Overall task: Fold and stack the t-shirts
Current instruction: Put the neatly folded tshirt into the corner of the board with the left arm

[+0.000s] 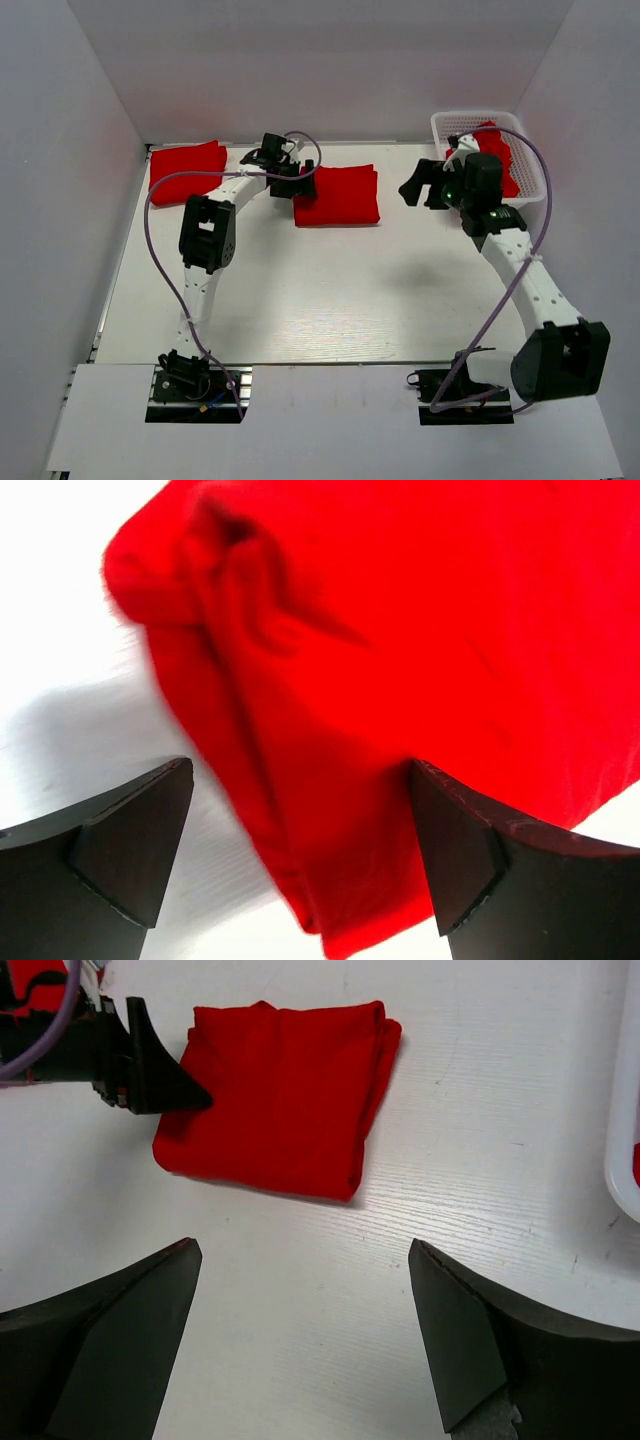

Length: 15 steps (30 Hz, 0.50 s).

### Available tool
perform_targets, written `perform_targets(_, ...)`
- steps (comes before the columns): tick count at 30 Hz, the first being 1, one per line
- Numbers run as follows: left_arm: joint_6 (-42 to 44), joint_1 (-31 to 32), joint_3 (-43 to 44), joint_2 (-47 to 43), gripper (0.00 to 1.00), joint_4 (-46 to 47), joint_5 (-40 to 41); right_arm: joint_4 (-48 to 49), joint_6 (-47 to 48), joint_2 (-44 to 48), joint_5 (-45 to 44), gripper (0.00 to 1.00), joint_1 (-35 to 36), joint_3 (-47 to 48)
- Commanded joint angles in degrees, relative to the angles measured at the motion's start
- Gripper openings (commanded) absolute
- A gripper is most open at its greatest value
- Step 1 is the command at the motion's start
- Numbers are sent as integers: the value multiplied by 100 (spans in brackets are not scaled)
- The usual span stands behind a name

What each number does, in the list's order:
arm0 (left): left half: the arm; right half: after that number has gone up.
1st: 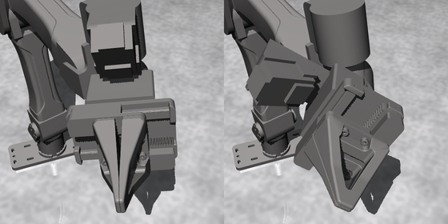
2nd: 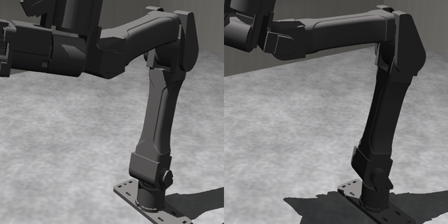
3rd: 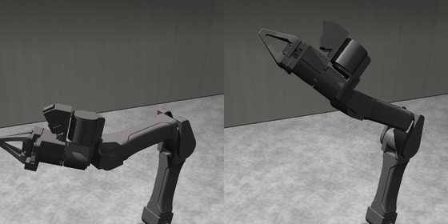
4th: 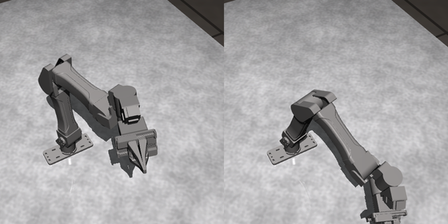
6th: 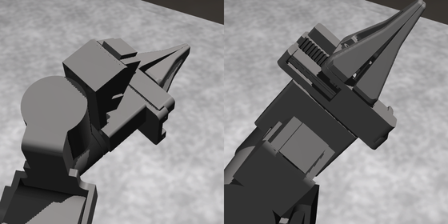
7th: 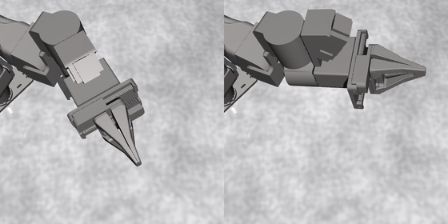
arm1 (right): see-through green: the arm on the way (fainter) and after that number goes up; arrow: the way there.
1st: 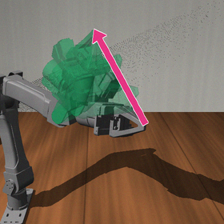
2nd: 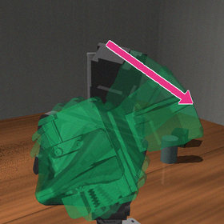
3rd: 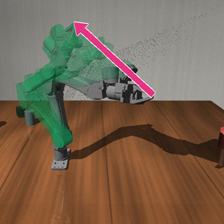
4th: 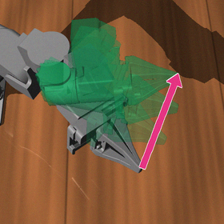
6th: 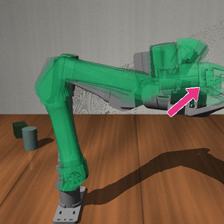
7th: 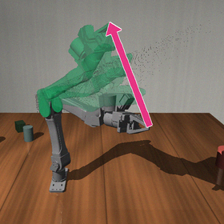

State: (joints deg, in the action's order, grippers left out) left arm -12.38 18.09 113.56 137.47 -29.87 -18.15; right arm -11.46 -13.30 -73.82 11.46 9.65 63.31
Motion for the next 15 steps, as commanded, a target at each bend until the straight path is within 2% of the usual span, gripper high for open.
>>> perform_targets(1, 166, 178, 26, 377, 97, -362, 14, 224, -23, 464, -258, 90, -42, -222)
perform_targets(4, 166, 230, -26, 439, 86, -125, -267, 259, -41, 693, -443, 90, -25, -441)
perform_targets(7, 166, 230, -27, 439, 55, -125, -268, 302, -50, 825, -592, 90, -25, -521)
perform_targets(8, 166, 230, 26, 439, 37, -64, -320, 277, -67, 895, -593, 90, -25, -530)
perform_targets(10, 219, 230, 26, 308, 15, 95, -321, 294, -15, 974, -601, 90, -33, -548)
perform_targets(11, 219, 230, 26, 307, 0, 147, -321, 294, 3, 1027, -601, 90, -25, -556)
perform_targets(15, 508, 82, -105, -149, 0, 446, -260, 320, 126, 1255, -733, 90, -25, -626)
